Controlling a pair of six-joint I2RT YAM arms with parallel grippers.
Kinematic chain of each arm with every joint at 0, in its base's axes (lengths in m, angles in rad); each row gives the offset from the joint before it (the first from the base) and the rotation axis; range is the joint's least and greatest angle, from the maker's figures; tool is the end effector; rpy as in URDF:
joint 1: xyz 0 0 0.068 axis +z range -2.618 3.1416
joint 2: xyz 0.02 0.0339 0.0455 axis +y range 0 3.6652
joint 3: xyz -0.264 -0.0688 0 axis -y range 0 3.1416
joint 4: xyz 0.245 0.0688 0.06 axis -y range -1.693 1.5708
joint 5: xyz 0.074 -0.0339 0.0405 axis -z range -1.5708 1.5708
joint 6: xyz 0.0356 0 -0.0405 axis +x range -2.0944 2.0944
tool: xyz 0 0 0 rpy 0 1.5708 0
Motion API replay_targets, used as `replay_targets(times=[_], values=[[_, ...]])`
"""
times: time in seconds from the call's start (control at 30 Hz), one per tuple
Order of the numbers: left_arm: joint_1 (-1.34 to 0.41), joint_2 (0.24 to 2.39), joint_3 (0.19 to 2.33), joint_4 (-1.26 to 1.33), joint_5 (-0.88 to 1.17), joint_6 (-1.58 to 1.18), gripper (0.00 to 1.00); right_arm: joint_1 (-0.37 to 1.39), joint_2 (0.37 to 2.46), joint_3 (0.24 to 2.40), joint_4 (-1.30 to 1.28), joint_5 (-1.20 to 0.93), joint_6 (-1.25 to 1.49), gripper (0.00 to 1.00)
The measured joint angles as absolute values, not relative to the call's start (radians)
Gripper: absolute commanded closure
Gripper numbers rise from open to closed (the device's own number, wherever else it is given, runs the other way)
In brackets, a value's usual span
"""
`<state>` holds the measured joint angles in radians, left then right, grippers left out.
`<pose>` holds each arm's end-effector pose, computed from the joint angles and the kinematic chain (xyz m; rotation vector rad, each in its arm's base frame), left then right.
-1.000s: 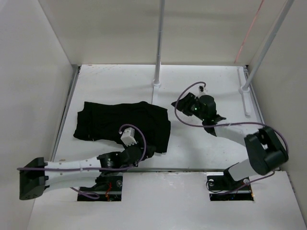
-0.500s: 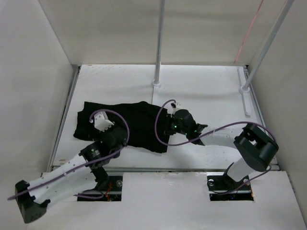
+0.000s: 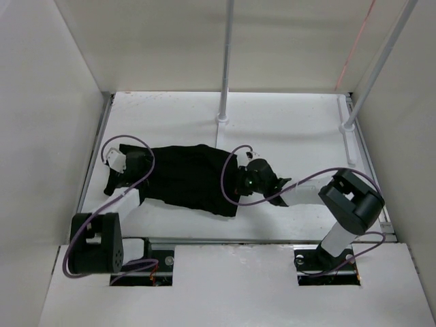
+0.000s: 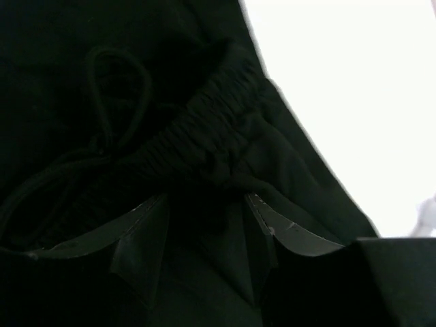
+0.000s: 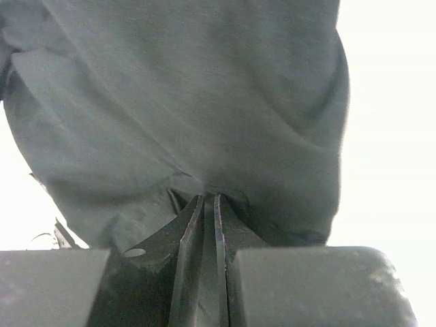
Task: Place the trousers on the hanger
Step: Fold the trousers
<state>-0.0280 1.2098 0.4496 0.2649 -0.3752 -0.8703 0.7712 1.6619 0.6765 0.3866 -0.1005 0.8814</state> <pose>0.2402 0.0063 0.1842 -1.0348 1.7505 -0.1777 0.2268 0.2254 0.1437 0.0675 2.3636 0.9988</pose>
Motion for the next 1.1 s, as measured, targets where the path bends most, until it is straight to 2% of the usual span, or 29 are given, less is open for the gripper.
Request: replay_targets(times=[0.17, 0.23, 0.33, 0.43, 0.57, 0.63, 0.67, 0.8, 0.83, 0.9, 1.1], values=[[0.042, 1.301, 0.450, 0.364, -0.332, -0.864, 0.51, 0.752, 1.658, 0.629, 0.402, -0.098, 0.888, 0.81], [0.055, 1.298, 0.450, 0.388, -0.327, -0.861, 0.43, 0.740, 1.645, 0.601, 0.401, -0.093, 0.888, 0.77], [0.050, 1.279, 0.450, 0.396, -0.317, -0.857, 0.31, 0.731, 1.602, 0.569, 0.399, -0.085, 0.889, 0.66], [0.002, 1.185, 0.449, 0.379, -0.325, -0.847, 0.24, 0.728, 1.514, 0.539, 0.375, -0.078, 0.886, 0.51], [-0.111, 1.000, 0.450, 0.346, -0.358, -0.816, 0.24, 0.737, 1.341, 0.535, 0.310, -0.043, 0.859, 0.37], [-0.176, 0.942, 0.455, 0.332, -0.378, -0.795, 0.26, 0.757, 1.264, 0.548, 0.274, -0.017, 0.833, 0.34], [-0.209, 0.932, 0.459, 0.328, -0.386, -0.785, 0.26, 0.768, 1.235, 0.559, 0.260, -0.005, 0.821, 0.34], [-0.344, 0.980, 0.467, 0.323, -0.401, -0.758, 0.31, 0.788, 1.186, 0.628, 0.204, 0.025, 0.772, 0.74], [-0.377, 1.003, 0.467, 0.319, -0.401, -0.754, 0.31, 0.790, 1.179, 0.648, 0.183, 0.032, 0.761, 0.81], [-0.435, 1.035, 0.467, 0.306, -0.398, -0.744, 0.34, 0.796, 1.155, 0.690, 0.121, 0.046, 0.746, 0.84], [-0.615, 1.036, 0.466, 0.324, -0.400, -0.692, 0.38, 0.855, 1.052, 0.966, -0.101, 0.087, 0.651, 0.81]])
